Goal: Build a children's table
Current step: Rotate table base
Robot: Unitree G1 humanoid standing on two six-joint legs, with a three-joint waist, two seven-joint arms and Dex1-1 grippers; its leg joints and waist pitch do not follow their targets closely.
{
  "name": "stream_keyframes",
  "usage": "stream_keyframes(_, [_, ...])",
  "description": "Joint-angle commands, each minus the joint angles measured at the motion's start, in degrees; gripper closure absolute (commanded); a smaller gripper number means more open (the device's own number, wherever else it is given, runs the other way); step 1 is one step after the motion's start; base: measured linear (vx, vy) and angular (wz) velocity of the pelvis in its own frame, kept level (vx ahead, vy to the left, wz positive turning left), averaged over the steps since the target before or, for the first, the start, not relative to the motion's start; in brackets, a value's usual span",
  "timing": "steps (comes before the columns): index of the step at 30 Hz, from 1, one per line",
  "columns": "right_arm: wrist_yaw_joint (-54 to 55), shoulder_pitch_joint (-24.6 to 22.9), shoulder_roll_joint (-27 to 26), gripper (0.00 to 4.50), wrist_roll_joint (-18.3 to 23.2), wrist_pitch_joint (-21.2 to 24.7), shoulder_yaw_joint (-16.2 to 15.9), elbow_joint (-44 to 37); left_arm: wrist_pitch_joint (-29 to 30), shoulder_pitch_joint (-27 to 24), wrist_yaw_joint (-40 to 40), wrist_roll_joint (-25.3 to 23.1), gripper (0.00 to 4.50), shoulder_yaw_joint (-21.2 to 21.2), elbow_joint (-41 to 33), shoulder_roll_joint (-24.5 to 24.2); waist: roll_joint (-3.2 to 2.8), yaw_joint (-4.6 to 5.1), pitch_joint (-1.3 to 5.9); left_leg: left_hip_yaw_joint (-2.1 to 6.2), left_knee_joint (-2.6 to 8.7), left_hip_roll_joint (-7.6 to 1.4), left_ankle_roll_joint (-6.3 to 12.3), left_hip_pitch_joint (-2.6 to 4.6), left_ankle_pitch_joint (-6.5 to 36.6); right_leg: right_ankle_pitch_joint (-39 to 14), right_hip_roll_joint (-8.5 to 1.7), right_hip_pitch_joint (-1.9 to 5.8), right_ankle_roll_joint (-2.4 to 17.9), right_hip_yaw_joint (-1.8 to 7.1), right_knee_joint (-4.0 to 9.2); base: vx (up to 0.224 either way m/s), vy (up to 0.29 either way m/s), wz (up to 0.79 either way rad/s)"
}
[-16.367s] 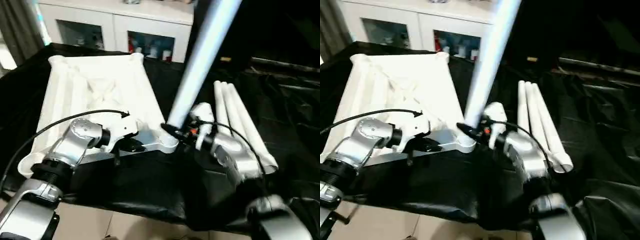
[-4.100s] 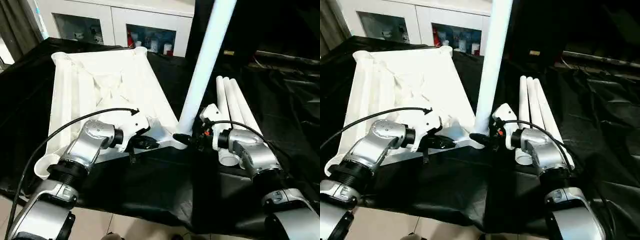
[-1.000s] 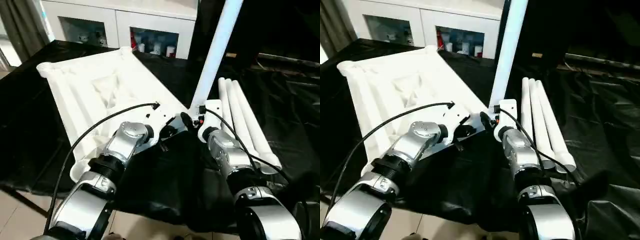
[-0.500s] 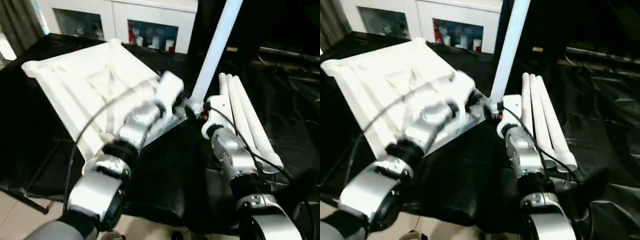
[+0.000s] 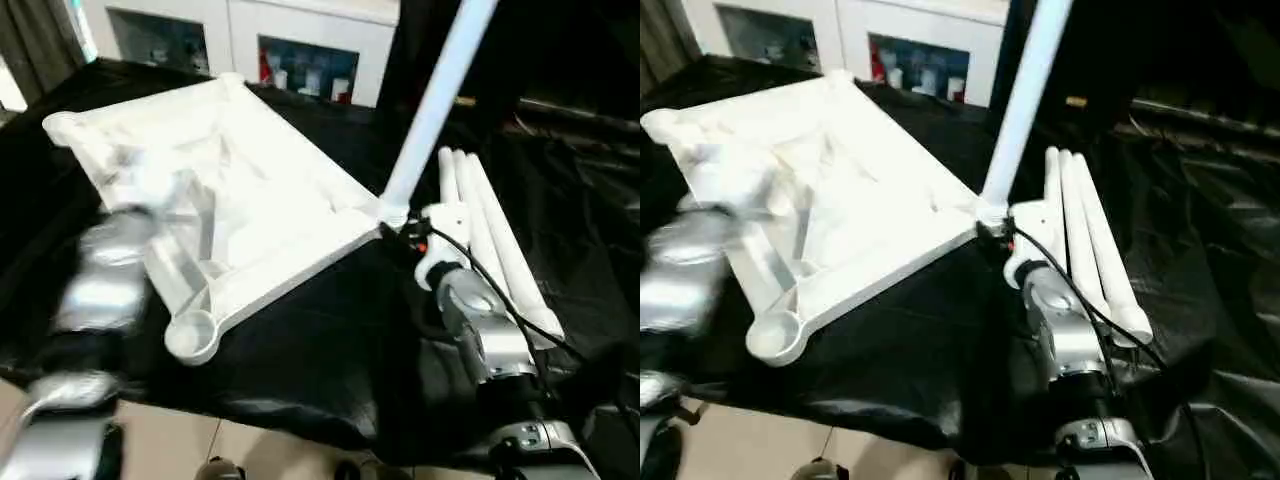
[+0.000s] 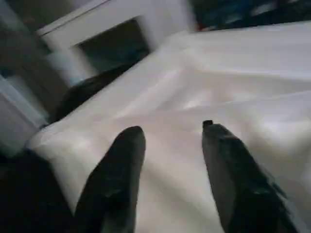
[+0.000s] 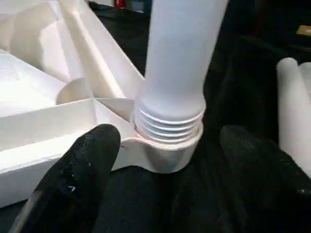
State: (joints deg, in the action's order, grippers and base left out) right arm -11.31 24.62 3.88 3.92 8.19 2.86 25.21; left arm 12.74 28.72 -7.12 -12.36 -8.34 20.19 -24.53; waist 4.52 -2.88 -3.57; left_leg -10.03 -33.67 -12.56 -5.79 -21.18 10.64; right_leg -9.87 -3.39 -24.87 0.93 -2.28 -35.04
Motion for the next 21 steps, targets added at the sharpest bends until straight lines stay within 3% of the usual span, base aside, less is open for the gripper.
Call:
stream_keyframes(1, [1.04,-0.8,0.36,0.76,-0.29,1.85,0.71,-1.16,6.32,-3.95,2.18,-3.66,2.03,-1.31,-5.79,-0.9,-0.7,0.24,4.1,-0.56,3.64,-0.63,0.87,0.82,5.92,-2.61,-2.95,3.81,10.0,2.03,2.48,0.0,0.0,0.0])
stream_keyframes(2, [1.14,-0.96,0.29,0.76,-0.34,2.29,0.52,-1.38,8.79,-6.32,2.37,-5.41,1.93,-1.3,-7.79,-1.98,-0.27,0.34,3.97,-0.72,3.57,-0.33,1.13,0.7,6.66,-4.59,-2.79,3.6,9.21,2.05,2.88,0.0,0.0,0.0])
stream_keyframes(3, [0.89,-1.05,0.12,0.76,-0.21,2.94,0.2,-1.48,11.93,-8.76,2.33,-6.37,1.85,-1.57,-9.42,-2.49,-0.25,0.32,4.07,-0.65,3.57,-0.4,1.09,0.72,6.9,-5.3,-2.89,3.69,8.96,2.07,2.74,0.0,0.0,0.0])
stream_keyframes(7, [0.51,-1.03,-0.26,0.76,-0.37,4.35,-1.04,-1.17,18.39,-13.38,-0.33,-6.1,1.58,-0.29,-12.16,-3.29,-0.51,0.69,3.76,-0.52,3.8,-0.27,0.25,0.75,10.32,-10.72,-2.68,3.0,7.54,2.09,3.53,0.0,0.0,0.0])
stream_keyframes(9, [-0.36,-0.7,-0.52,0.76,-0.85,5.0,-2.35,-0.27,22.19,-14.85,-4.28,-4.71,1.47,1.75,-13.84,-3.59,-0.8,0.56,3.73,-0.48,3.82,-0.31,-0.06,1.21,11.9,-11.85,-2.63,2.5,7.46,2.08,3.75,0.0,0.0,0.0])
stream_keyframes(12, [-1.81,-0.2,-0.97,0.76,-0.68,6.09,-3.4,0.82,26.5,-15.82,-7.67,-4.03,1.15,3.5,-16.48,-3.93,-0.76,0.53,3.74,-0.25,4.03,-0.34,-0.81,0.95,14.05,-12.48,-2.58,2.65,7.47,2.0,3.79,0.0,0.0,0.0])
stream_keyframes(18, [-3.2,1.29,-1.63,0.76,-0.2,7.91,-4.12,3.16,30.86,-17.28,-13.5,-1.56,0.74,5.79,-21.29,-4.26,-0.49,0.53,3.9,-0.25,3.85,-0.18,-0.89,0.72,12.25,-10.65,-2.67,2.94,7.87,2.08,3.53,0.0,0.0,0.0])
stream_keyframes(20, [-4.85,2.54,-1.06,0.76,-0.24,9.1,-5.08,5.43,32.13,-18.41,-20.34,3.68,0.62,8.42,-26.76,-4.14,-0.2,0.37,4.02,-0.27,3.78,-0.19,-0.73,0.74,11.27,-10.12,-2.74,3.08,8.14,2.03,3.29,0.0,0.0,0.0])
stream_keyframes(21, [-4.85,2.54,-1.06,0.76,-0.24,9.1,-5.08,5.43,32.13,-18.41,-20.34,3.68,0.62,8.42,-26.76,-4.14,-0.3,0.31,3.97,-0.3,3.78,-0.22,-0.74,0.82,11.24,-10.24,-2.77,2.9,8.39,2.04,3.3,0.0,0.0,0.0])
